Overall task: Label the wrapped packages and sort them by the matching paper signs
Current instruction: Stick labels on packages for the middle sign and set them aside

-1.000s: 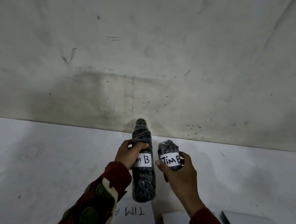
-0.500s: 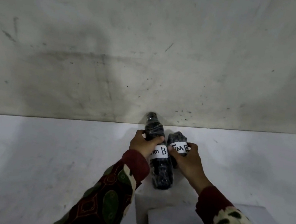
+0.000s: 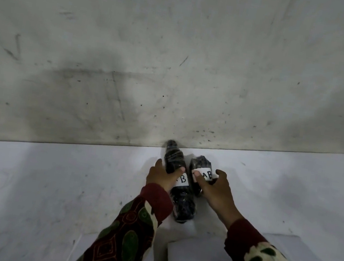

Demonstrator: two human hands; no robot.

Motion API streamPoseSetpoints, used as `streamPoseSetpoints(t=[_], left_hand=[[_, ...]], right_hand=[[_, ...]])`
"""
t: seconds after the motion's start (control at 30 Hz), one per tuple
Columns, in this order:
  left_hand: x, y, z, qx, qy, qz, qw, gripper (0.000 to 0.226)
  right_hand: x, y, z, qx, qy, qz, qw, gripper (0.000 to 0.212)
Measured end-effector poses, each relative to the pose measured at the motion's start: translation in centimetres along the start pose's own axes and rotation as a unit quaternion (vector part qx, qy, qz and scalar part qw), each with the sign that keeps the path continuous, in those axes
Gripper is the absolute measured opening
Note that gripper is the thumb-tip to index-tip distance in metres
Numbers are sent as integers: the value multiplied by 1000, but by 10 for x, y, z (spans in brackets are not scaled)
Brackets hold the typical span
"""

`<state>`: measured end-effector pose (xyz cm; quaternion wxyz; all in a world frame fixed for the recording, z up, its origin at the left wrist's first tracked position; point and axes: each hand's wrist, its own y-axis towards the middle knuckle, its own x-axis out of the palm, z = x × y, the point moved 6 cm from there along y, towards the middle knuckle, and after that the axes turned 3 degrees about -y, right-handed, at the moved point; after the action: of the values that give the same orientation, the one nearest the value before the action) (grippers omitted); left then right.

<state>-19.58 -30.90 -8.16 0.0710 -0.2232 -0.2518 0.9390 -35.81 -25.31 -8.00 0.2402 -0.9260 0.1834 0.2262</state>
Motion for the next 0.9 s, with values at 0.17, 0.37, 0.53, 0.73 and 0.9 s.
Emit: streamPoseSetpoints(t=[0.17,0.37,0.53,0.73,0.9], left_hand=[[0,-9,-4,-10,1,-14,1000,78],[1,-17,-7,-9,-6,-13,1000,78],[-16,-31,-9,21,29,28,999,71],[-45,-75,-18,72,36,94,992,50],[-63,-120,-35,95,126,127,979,43]], right_hand=[[-2,-6,5,6,-11,-14,1000,74],[-8,-14,5,0,-3,-8,1000,70],[-19,-27,2,-18,-5,13,1000,66],[-27,-73,3,-42,9,18,999,53],[-25,-118,17,-65,-27,9,997,43]])
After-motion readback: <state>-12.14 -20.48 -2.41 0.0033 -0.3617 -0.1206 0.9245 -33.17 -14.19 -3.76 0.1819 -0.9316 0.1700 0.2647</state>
